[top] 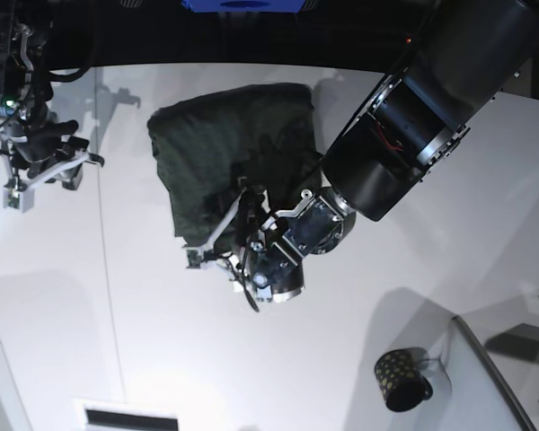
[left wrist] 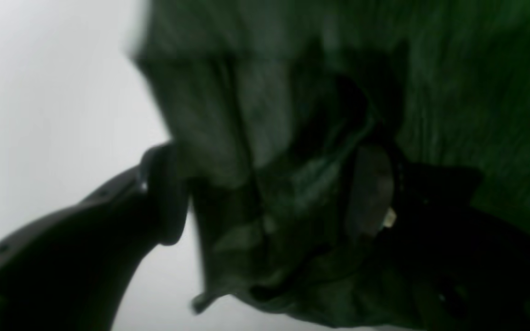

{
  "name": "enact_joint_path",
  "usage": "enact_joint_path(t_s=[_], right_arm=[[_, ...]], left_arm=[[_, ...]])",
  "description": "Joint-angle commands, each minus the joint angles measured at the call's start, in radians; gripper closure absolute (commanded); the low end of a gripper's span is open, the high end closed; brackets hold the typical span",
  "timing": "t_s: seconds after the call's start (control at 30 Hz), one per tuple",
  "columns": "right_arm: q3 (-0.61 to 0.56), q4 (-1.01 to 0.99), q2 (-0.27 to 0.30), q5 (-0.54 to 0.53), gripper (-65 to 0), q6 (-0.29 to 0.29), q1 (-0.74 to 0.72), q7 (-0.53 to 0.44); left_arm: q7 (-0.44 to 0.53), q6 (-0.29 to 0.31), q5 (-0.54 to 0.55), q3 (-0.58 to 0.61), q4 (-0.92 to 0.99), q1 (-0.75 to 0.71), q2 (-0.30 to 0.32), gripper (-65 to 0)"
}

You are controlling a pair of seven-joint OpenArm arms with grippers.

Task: Layout the t-shirt on the table in an organized manner, then fold the t-shirt properly
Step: 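Press and tuck the folded side under with the left gripper, then pinch the bundle's edge with both grippers and straighten it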

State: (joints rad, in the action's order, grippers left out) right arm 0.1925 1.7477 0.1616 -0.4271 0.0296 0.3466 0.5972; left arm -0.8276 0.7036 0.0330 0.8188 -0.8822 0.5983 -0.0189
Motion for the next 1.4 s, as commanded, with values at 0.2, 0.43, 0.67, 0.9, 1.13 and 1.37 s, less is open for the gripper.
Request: enact_joint_path(t_s=[0.2,0.43,0.67,0.9,1.13,1.37], right_arm=[[-0.004,0.018,0.010,-0.005,-23.7,-0.003,-0.021,-0.018],[-0.004,0.018,0.010,-0.005,-23.7,-0.003,-0.022,-0.018],[-0.004,0.019,0.010,-0.006,-23.7,-0.003,-0.033,-0.018],[-0.115,0.027,0.011,-0.002,-23.6,-0.132,-0.013,-0.016],[-0.268,0.093,0.037,-0.002,-15.3,-0.187,-0.002,-0.018],[-0.330,0.071,0.051,-0.002,-0.3,-0.251,-0.016,-0.020]], left_arm=[[0.000,-0.005,0.005,-0.006,-0.102,0.055,-0.008,-46.9],[-0.074,-0.005,0.005,0.057,-0.110,0.047,0.020,-46.4],[-0.077,-0.005,0.011,0.096,-0.165,0.032,0.067,-45.7],[-0.189,-0.005,0.003,-0.215,-0.549,-0.034,0.173,-45.7],[-0.263,-0.005,0.006,-0.378,-0.889,-0.375,0.219,-18.6],[-0.028,-0.005,-0.017,-0.533,-0.908,-0.723,0.155,0.0]])
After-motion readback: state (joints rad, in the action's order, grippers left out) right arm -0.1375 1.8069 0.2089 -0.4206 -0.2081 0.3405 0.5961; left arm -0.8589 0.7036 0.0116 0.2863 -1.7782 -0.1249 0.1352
